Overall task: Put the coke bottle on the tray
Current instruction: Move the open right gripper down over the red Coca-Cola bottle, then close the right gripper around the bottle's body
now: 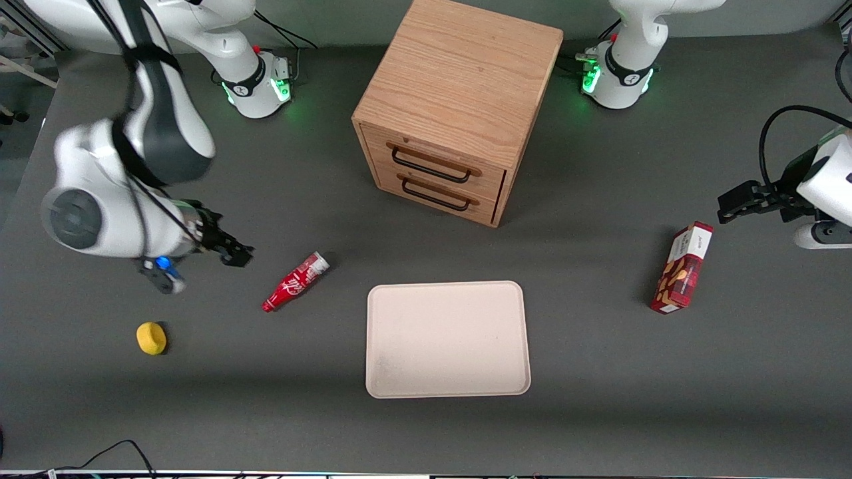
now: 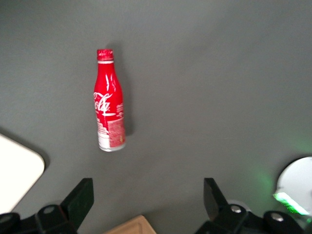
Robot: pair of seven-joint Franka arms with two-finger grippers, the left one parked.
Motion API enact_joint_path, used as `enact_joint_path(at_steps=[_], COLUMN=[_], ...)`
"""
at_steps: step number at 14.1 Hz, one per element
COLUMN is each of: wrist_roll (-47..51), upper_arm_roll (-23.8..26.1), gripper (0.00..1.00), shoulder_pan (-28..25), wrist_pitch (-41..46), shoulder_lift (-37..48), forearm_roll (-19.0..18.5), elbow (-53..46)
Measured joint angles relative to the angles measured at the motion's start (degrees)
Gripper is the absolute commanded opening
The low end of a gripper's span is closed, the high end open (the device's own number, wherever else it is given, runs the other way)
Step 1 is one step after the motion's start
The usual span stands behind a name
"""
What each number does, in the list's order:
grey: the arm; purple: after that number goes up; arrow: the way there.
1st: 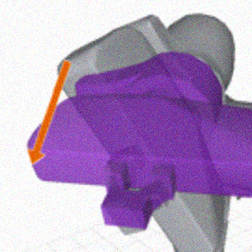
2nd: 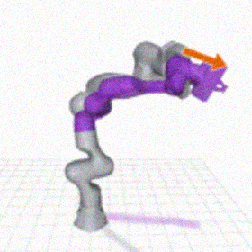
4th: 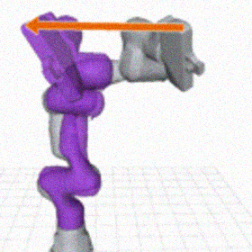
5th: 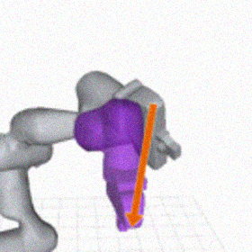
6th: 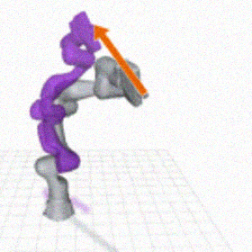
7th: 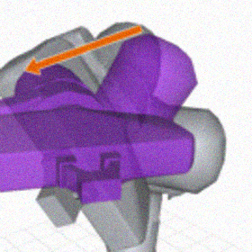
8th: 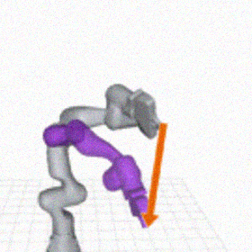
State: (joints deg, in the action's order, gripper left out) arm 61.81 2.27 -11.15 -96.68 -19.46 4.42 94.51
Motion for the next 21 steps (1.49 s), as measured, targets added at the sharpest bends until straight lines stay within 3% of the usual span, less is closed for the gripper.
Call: enact_joint_path(at_steps=[3,11,18,19,20,21], wrist_roll=[4.7,5.2,5.2,5.2,5.2,5.2], upper_arm_roll=[1.7,1.7,1.7,1.7,1.7,1.7], gripper=[1.00,1.00,1.00,0.87,0.65,0.35], shoulder_pan=[-0.5,-0.2,-0.2,-0.2,-0.2,-0.2], wrist_pitch=[-6.9,-24.7,-32.7,-33.2,-33.8,-33.9], shoulder_lift=[-4.9,-11.5,-16.2,-16.4,-16.7,-16.9], forearm_roll=[0.0,-0.2,-0.4,-0.4,-0.4,-0.4], elbow=[1.4,7.1,9.2,9.5,9.6,9.7])
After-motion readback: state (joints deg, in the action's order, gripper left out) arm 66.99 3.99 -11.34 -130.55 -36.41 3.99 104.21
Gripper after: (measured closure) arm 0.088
